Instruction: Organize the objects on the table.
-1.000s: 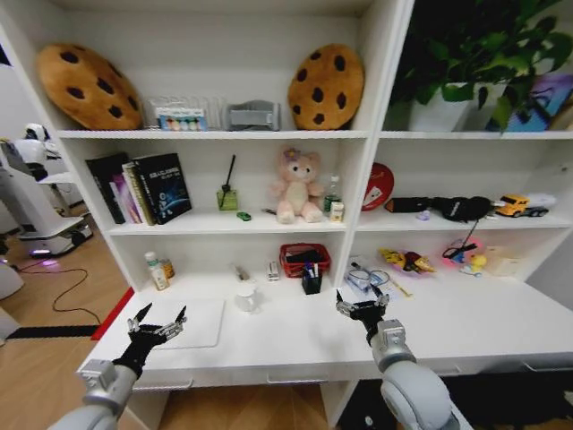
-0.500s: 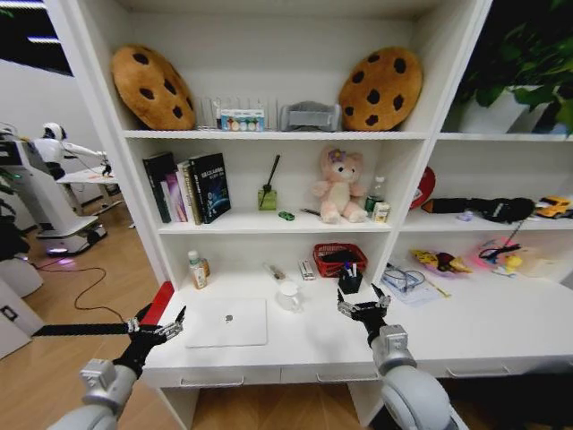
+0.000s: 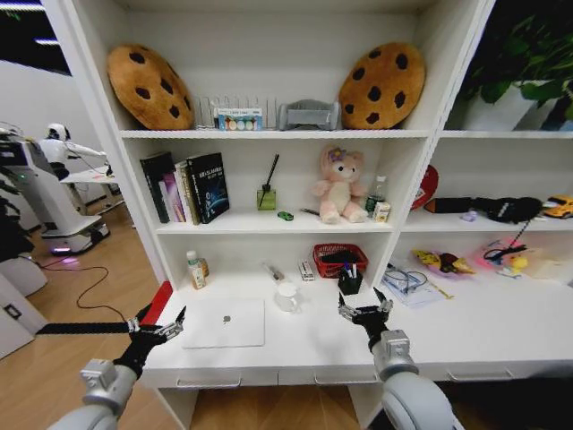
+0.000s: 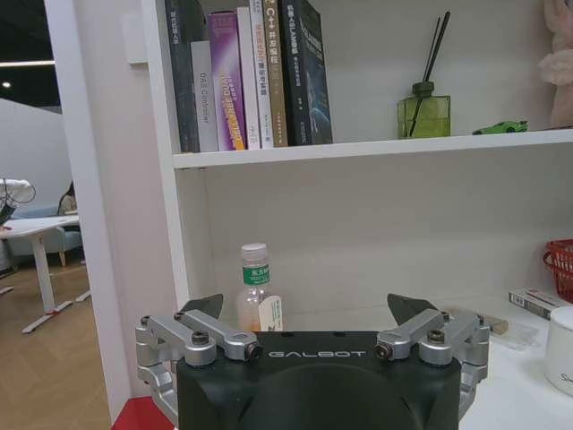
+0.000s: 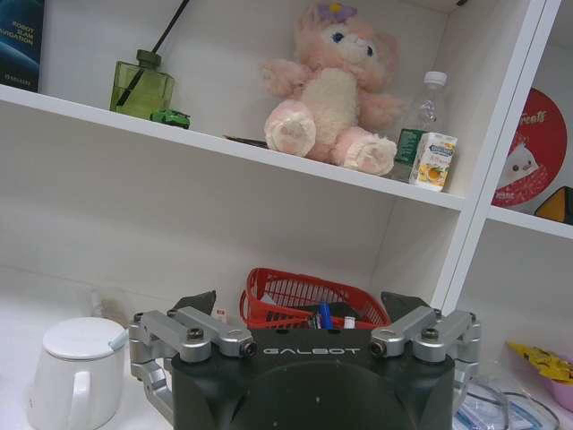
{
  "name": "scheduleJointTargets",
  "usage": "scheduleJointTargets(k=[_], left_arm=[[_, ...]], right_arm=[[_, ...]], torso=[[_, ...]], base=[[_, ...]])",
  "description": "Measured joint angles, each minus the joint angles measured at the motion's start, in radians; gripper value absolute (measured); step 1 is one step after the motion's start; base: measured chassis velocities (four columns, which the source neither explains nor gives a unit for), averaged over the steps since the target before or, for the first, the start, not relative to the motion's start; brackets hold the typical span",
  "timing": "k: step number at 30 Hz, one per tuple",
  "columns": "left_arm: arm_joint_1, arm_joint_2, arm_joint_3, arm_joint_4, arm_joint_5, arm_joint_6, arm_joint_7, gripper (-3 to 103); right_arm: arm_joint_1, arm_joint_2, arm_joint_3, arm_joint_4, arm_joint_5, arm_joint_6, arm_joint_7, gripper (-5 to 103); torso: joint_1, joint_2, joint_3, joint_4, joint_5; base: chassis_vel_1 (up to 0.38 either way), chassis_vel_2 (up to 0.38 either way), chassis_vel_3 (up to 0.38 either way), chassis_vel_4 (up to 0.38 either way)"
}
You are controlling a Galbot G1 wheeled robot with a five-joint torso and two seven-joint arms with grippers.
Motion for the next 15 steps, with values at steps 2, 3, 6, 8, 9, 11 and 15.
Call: scheduleJointTargets(k=[2, 3, 6, 8, 9, 11, 15], left_arm=[[0.0, 0.0, 0.0, 0.0, 0.0, 0.0, 0.0, 100], [0.0, 0.0, 0.0, 0.0, 0.0, 0.0, 0.0, 100], [0.0, 0.0, 0.0, 0.0, 0.0, 0.0, 0.0, 100], [0.0, 0.0, 0.0, 0.0, 0.0, 0.0, 0.0, 100], [0.0, 0.0, 0.0, 0.0, 0.0, 0.0, 0.0, 100], [0.0, 0.0, 0.0, 0.0, 0.0, 0.0, 0.0, 100], [0.0, 0.0, 0.0, 0.0, 0.0, 0.0, 0.0, 100]], right_arm=[[0.001, -0.003, 0.001, 0.0, 0.0, 0.0, 0.0, 100], [0.003, -0.004, 0.0, 0.0, 0.0, -0.001, 0.0, 100], [0.005, -0.005, -0.002, 0.0, 0.001, -0.001, 0.0, 100], [0.005, -0.005, -0.003, 0.0, 0.001, -0.001, -0.001, 100], [0.005, -0.005, -0.003, 0.0, 0.001, -0.001, -0.001, 100], [0.004, -0.006, -0.003, 0.001, 0.001, -0.002, -0.002, 100], [0.003, -0.006, -0.003, 0.001, 0.004, -0.002, -0.002, 100]], torso=[[0.0, 0.0, 0.0, 0.0, 0.0001], [0.0, 0.0, 0.0, -0.0002, 0.0001], [0.0, 0.0, 0.0, 0.0, 0.0], [0.0, 0.0, 0.0, 0.0002, 0.0], [0.0, 0.0, 0.0, 0.0002, 0.0], [0.0, 0.0, 0.0, -0.0001, -0.0001], [0.0, 0.0, 0.0, 0.0004, -0.0007]], base=[[0.101, -0.086, -0.107, 0.14], [0.124, -0.099, -0.162, 0.147], [0.126, -0.133, -0.186, 0.174], [0.166, -0.196, -0.196, 0.199], [0.166, -0.208, -0.192, 0.199], [0.229, -0.231, -0.239, 0.244], [0.276, -0.26, -0.276, 0.262]])
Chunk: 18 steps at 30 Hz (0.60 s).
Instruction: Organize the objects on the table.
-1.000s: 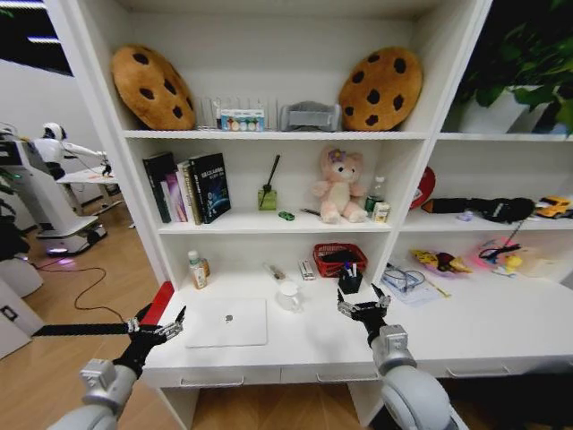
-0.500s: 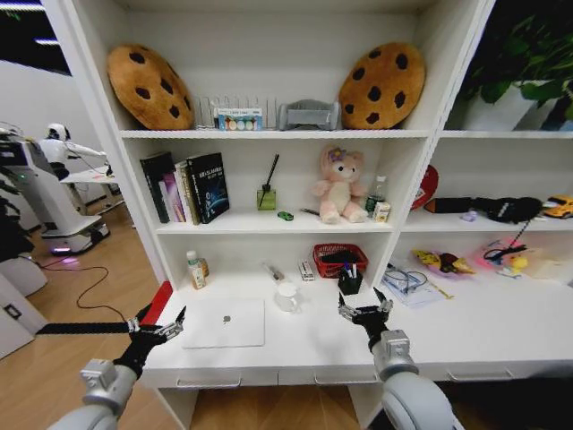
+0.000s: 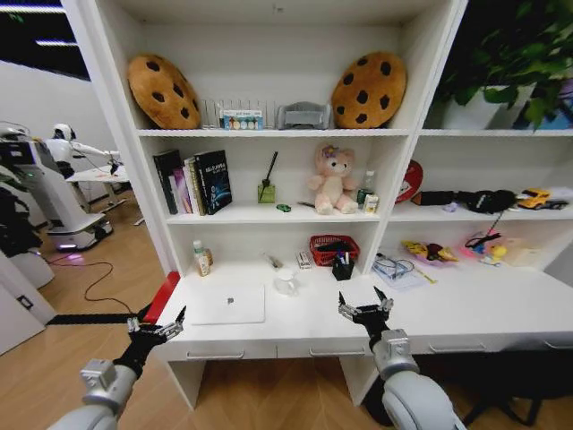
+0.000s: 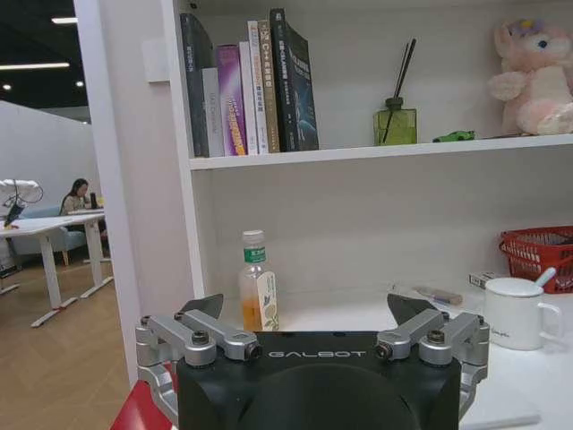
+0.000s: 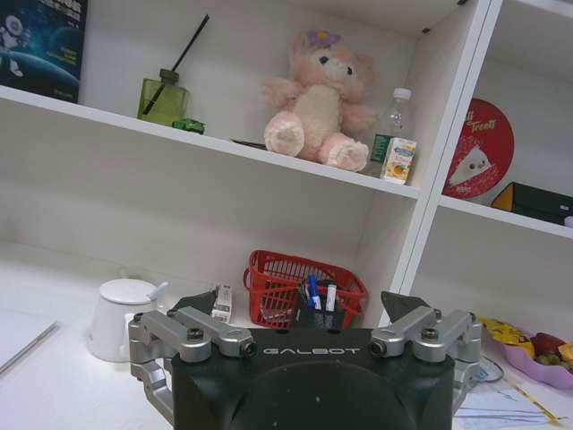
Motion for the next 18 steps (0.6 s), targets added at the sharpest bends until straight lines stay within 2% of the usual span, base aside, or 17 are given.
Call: scheduleJointTargets(k=[1, 2, 6, 7, 8, 9, 12, 13, 15, 18], left_arm=[[0.0, 0.0, 0.0, 0.0, 0.0, 0.0, 0.0, 100], [0.0, 0.0, 0.0, 0.0, 0.0, 0.0, 0.0, 100], [0.0, 0.0, 0.0, 0.0, 0.0, 0.0, 0.0, 100], [0.0, 0.0, 0.0, 0.0, 0.0, 0.0, 0.0, 100], [0.0, 0.0, 0.0, 0.0, 0.0, 0.0, 0.0, 100], [0.0, 0.0, 0.0, 0.0, 0.0, 0.0, 0.0, 100], [0.0, 0.0, 0.0, 0.0, 0.0, 0.0, 0.0, 100], [0.0, 0.0, 0.0, 0.0, 0.0, 0.0, 0.0, 100], [0.0, 0.0, 0.0, 0.0, 0.0, 0.0, 0.0, 100], [0.0, 0.0, 0.0, 0.0, 0.0, 0.0, 0.0, 100]], right_arm=[[0.0, 0.0, 0.0, 0.0, 0.001, 0.0, 0.0, 100], [0.0, -0.001, 0.0, 0.0, 0.002, 0.0, 0.0, 100], [0.001, -0.005, 0.001, 0.001, 0.004, 0.0, 0.0, 100], [0.001, -0.008, 0.001, 0.002, 0.005, 0.0, 0.0, 100], [0.001, -0.009, 0.001, 0.002, 0.006, 0.0, 0.0, 100], [0.001, -0.009, 0.001, 0.002, 0.006, 0.0, 0.0, 100], [0.005, -0.012, 0.0, 0.0, 0.015, -0.004, -0.001, 100], [0.007, -0.013, -0.001, -0.001, 0.017, -0.004, -0.001, 100], [0.012, -0.015, -0.003, -0.008, 0.021, 0.005, -0.007, 100], [0.018, -0.017, -0.003, -0.016, 0.021, 0.015, -0.016, 100]], torso=[[0.0, 0.0, 0.0, -0.0003, -0.0002], [0.0, 0.0, 0.0, -0.0005, 0.0014], [0.0, 0.0, 0.0, -0.0005, 0.0011], [0.0, 0.0, 0.0, -0.0002, -0.0009], [-0.001, 0.0, 0.0, -0.0006, 0.0018], [-0.001, 0.0, 0.0, -0.0006, 0.0018], [-0.001, 0.0, 0.0, -0.0002, -0.0007], [-0.001, 0.001, 0.0, -0.0007, 0.0009], [0.0, 0.0, 0.0, -0.0005, 0.0013], [-0.001, 0.0, 0.0, -0.0001, -0.0001]], base=[[0.284, -0.272, -0.311, 0.285], [0.312, -0.272, -0.311, 0.321], [0.326, -0.348, -0.322, 0.338], [0.336, -0.388, -0.34, 0.339], [0.373, -0.346, -0.34, 0.355], [0.373, -0.346, -0.34, 0.355], [0.373, -0.375, -0.375, 0.379], [0.371, -0.379, -0.391, 0.345], [0.377, -0.366, -0.386, 0.358], [0.304, -0.328, -0.348, 0.346]])
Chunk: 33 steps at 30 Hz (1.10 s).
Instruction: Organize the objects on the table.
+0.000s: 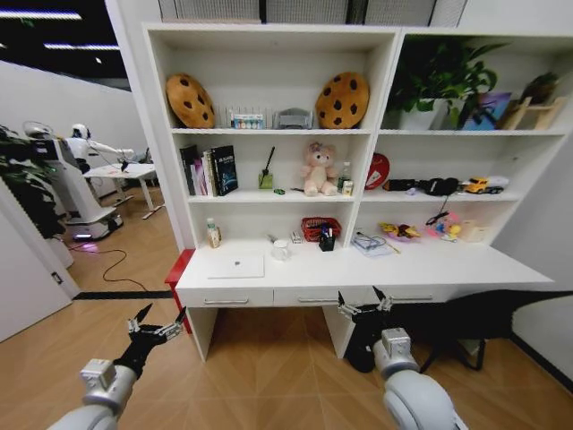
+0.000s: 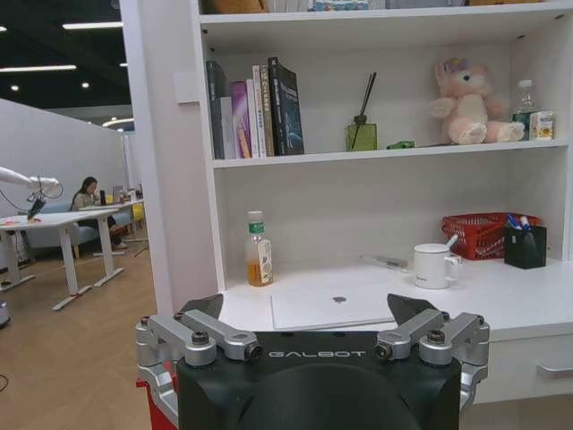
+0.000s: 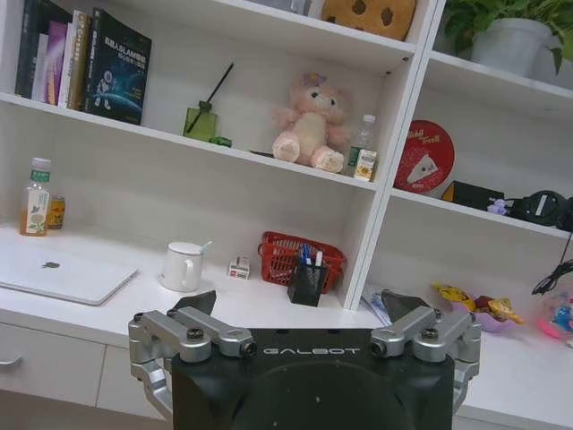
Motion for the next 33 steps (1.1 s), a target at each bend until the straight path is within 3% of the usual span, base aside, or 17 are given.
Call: scheduleJointTargets(k=[1, 4, 7, 8, 33], left_arm=[[0.0, 0.0, 0.0, 0.0, 0.0, 0.0, 0.0, 100], [0.0, 0.0, 0.0, 0.0, 0.0, 0.0, 0.0, 100], [0.0, 0.0, 0.0, 0.0, 0.0, 0.0, 0.0, 100], [0.0, 0.0, 0.0, 0.0, 0.0, 0.0, 0.0, 100], [0.0, 0.0, 0.0, 0.0, 0.0, 0.0, 0.0, 100]], right_arm=[[0.003, -0.001, 0.0, -0.004, 0.0, 0.001, -0.004, 100], [0.009, -0.002, -0.001, -0.008, 0.001, 0.004, -0.008, 100], [0.011, -0.003, -0.002, -0.011, 0.002, 0.005, -0.011, 100], [0.011, -0.004, -0.003, -0.012, 0.002, 0.005, -0.014, 100], [0.026, 0.006, -0.005, -0.032, 0.005, 0.014, -0.024, 100]], torso=[[-0.001, 0.0, 0.0, -0.0007, 0.0018], [0.0, 0.0, 0.0, 0.0, -0.0003], [0.0, 0.0, 0.0, 0.0, 0.0012], [0.0, 0.0, 0.0, -0.001, 0.0005], [0.001, 0.0, 0.0, -0.0001, 0.0009]], base=[[0.267, -0.241, -0.243, 0.263], [0.203, -0.146, -0.226, 0.237], [0.078, -0.049, -0.154, 0.097], [-0.026, -0.062, -0.01, 0.024], [-0.014, 0.012, 0.024, 0.0]])
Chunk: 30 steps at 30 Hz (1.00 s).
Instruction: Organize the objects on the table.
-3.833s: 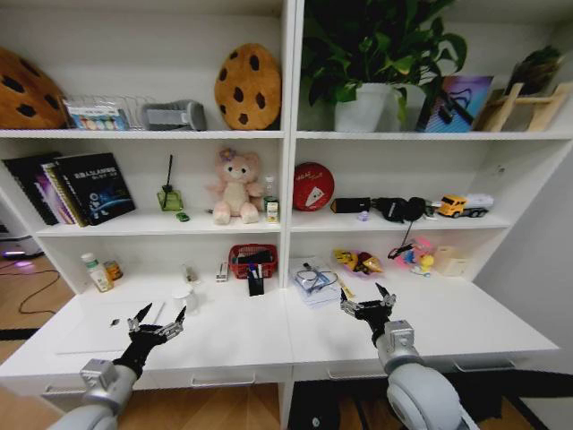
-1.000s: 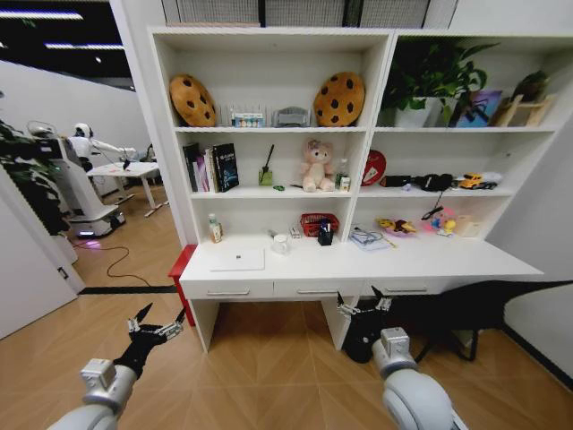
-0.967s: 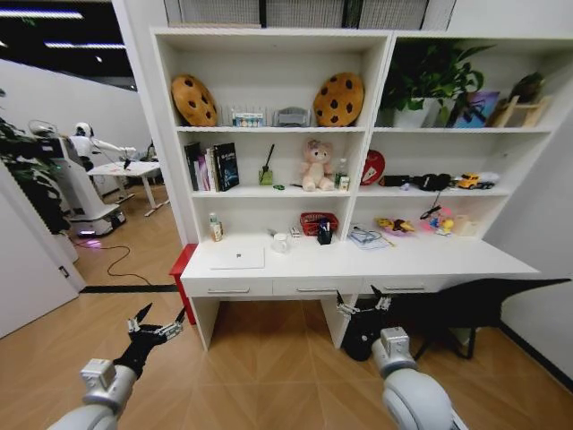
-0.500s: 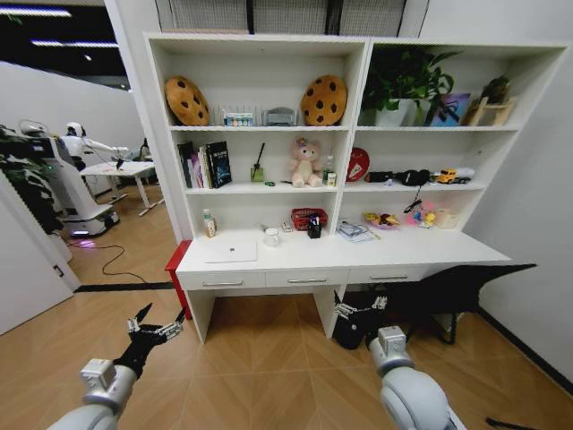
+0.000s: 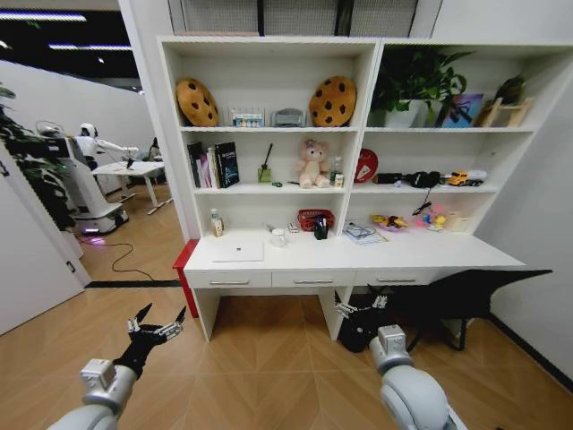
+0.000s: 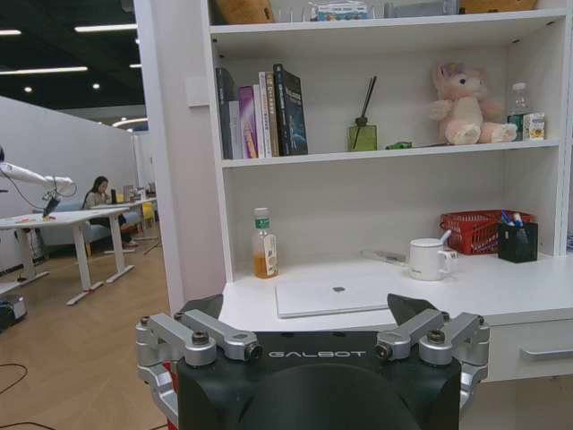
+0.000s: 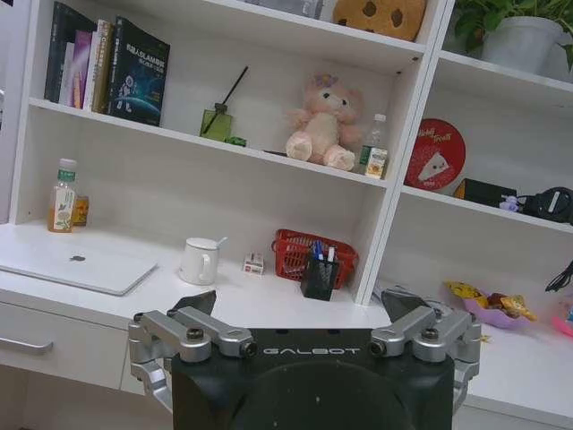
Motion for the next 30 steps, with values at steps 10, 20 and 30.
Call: scheduleJointTargets(k=[10, 20, 30], left_arm=[[0.0, 0.0, 0.0, 0.0, 0.0, 0.0, 0.0, 100], [0.0, 0.0, 0.0, 0.0, 0.0, 0.0, 0.0, 100], [0.0, 0.0, 0.0, 0.0, 0.0, 0.0, 0.0, 100]], right_arm=[[0.008, 0.025, 0.021, 0.014, 0.064, 0.011, 0.021, 100], [-0.039, 0.068, 0.108, 0.049, 0.168, 0.136, -0.081, 100], [-0.04, 0.067, 0.109, 0.05, 0.17, 0.136, -0.083, 100]], torso=[[0.0, 0.0, 0.0, -0.0003, 0.0], [0.0, 0.0, 0.0, -0.0002, 0.0], [0.0, 0.0, 0.0, -0.0002, 0.0]], base=[[0.0, 0.0, 0.0, 0.0], [0.0, 0.0, 0.0, 0.0], [0.0, 0.0, 0.0, 0.0]])
